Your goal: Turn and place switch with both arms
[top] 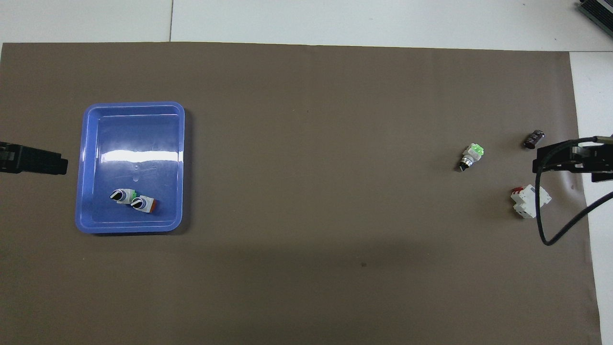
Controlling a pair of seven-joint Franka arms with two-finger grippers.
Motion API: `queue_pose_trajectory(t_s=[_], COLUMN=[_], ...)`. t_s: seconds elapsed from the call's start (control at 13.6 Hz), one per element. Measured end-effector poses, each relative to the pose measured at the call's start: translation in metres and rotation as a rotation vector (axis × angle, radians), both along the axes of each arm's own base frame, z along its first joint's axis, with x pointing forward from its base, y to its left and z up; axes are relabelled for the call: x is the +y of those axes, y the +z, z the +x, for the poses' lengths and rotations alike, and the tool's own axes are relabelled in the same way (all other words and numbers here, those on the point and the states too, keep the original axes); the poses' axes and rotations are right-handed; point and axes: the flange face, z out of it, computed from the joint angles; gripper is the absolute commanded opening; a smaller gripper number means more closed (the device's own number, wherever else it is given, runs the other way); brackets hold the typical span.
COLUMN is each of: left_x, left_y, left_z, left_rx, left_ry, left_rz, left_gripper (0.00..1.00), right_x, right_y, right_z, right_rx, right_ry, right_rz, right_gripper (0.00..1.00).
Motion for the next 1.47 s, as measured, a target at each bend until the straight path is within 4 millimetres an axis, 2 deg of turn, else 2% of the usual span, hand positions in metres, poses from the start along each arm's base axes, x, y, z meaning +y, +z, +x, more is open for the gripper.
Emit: queue_pose_trajectory(t_s=[0.59,1.47], left_x=[0.009,0.01], left_y=[-0.012,-0.012], left_z=[0.0,-0.002], left_rx=[0.033,0.033], left_ry=[0.017,0.018], left_rz=[0.002,0.002], left_gripper=[1.0,1.0], right_x=[0.001,0.001], right_y=[0.006,0.003], right_z=[-0.003,-0.003], right_rx=[-0.011,-0.015], right_ry=[0.003,0.003], right_rz=[0.001,0.001], right_gripper=[1.0,1.0])
